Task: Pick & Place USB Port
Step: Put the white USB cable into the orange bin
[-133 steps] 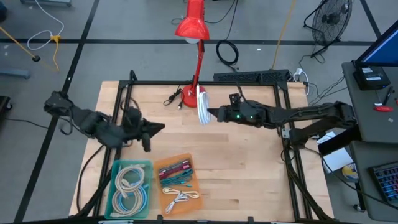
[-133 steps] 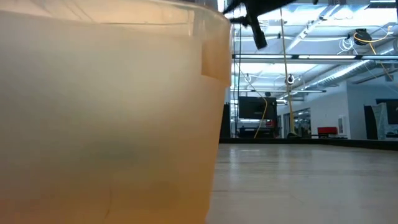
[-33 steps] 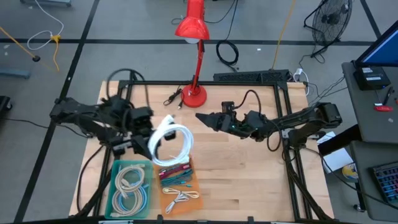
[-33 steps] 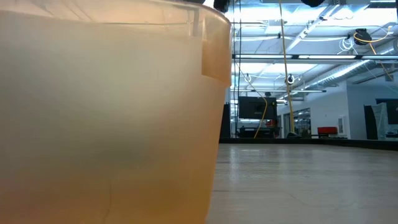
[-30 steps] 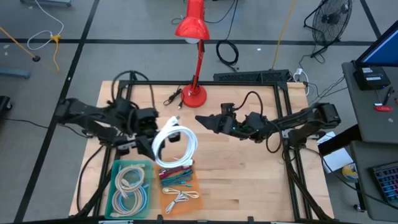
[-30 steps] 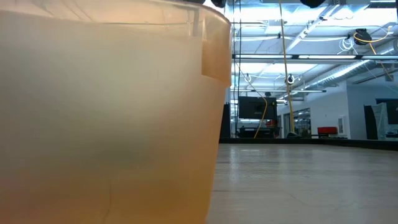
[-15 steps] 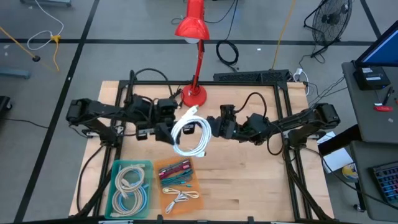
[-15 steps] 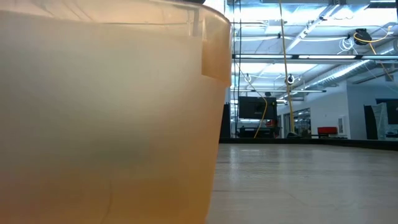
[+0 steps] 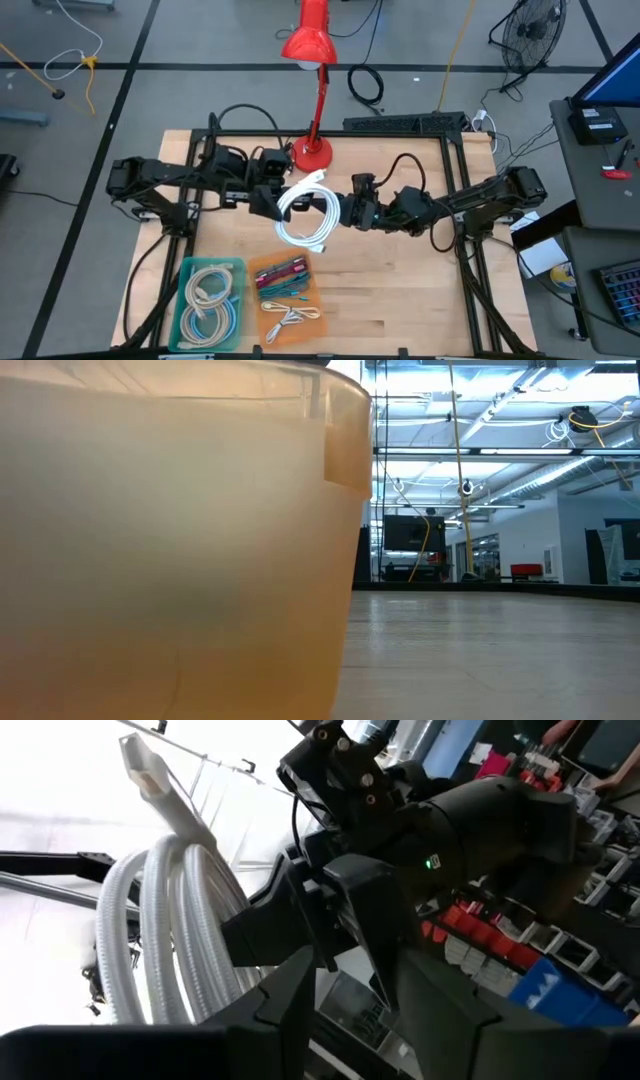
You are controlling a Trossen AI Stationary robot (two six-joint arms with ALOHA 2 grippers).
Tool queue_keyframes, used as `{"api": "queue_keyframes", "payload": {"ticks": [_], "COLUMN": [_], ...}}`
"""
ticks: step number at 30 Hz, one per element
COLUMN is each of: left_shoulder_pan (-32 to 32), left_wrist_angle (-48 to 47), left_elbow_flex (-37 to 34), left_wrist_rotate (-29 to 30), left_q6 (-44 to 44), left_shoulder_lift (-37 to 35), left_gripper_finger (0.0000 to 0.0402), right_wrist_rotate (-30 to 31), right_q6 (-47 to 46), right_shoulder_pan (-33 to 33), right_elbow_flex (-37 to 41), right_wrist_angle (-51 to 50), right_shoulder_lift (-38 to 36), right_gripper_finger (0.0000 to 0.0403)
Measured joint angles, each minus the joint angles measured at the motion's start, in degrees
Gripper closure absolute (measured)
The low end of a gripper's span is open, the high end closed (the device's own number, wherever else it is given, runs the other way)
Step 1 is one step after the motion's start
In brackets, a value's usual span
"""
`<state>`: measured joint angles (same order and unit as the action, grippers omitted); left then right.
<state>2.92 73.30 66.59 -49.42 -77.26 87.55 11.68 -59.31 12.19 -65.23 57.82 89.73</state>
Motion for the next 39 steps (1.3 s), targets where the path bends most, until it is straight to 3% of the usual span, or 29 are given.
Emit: {"api": "queue_keyframes", "payload": {"ticks": [6, 11, 16, 18, 21, 24, 27, 29, 34, 36, 39], "left_shoulder_pan": [0.02, -1.31, -4.65, -6.8, -10.74, -15.67, -20.91, -25.07, -38.4, -43.28, -47.95], "left_wrist_angle": [0.04, 0.48, -0.7, -5.47, -22.55, -53.59, -84.84, -99.43, -122.25, -128.84, -135.72], "left_elbow_flex": [-0.07, -0.26, -0.18, -0.27, -0.39, -0.39, -0.55, -0.55, -0.52, -0.53, -0.5], "left_wrist_rotate": [-1.21, -3.04, -3.53, -3.88, -2.75, 2.47, 14.12, 24.84, 45.63, 48.24, 45.54], "left_q6": [-1.5, -2.22, -2.42, -2.21, 4.29, 15.42, 23.06, 24.58, 19.64, 15.52, 10.52], "left_shoulder_lift": [-0.31, -2.43, -7.96, -11.11, -16.66, -23.81, -30.98, -34.8, -38.9, -37.72, -33.36], "left_gripper_finger": [0.0366, 0.0366, 0.0366, 0.0366, 0.0366, 0.0366, 0.0366, 0.0366, 0.0366, 0.0366, 0.0366], "right_wrist_rotate": [-0.64, -6.17, -8.91, -8.84, -8.76, -9.01, -8.99, -8.99, -13.05, -15.08, -18.81], "right_q6": [-1.0, -1.21, -2.69, -3.09, -3.55, -4.34, -4.52, -4.52, -6.48, -7.43, -8.76], "right_shoulder_pan": [0.0, -0.04, 0.0, -0.02, -0.07, -0.45, -1.05, -1.51, -3.21, -3.99, -5.07], "right_elbow_flex": [0.0, -0.02, -0.04, -0.04, -0.04, -0.04, -0.04, -0.04, -0.04, -0.02, 0.04], "right_wrist_angle": [-1.01, -0.8, -3.77, -6.09, -8.37, -9.81, -10.63, -10.79, -11.7, -12.56, -14.47], "right_shoulder_lift": [0.0, -0.01, -0.04, -0.04, -0.04, -0.04, -0.04, -0.04, -0.04, -0.04, -0.04], "right_gripper_finger": [0.0273, 0.0273, 0.0273, 0.0273, 0.0273, 0.0273, 0.0273, 0.0273, 0.0273, 0.0273, 0.0273]}}
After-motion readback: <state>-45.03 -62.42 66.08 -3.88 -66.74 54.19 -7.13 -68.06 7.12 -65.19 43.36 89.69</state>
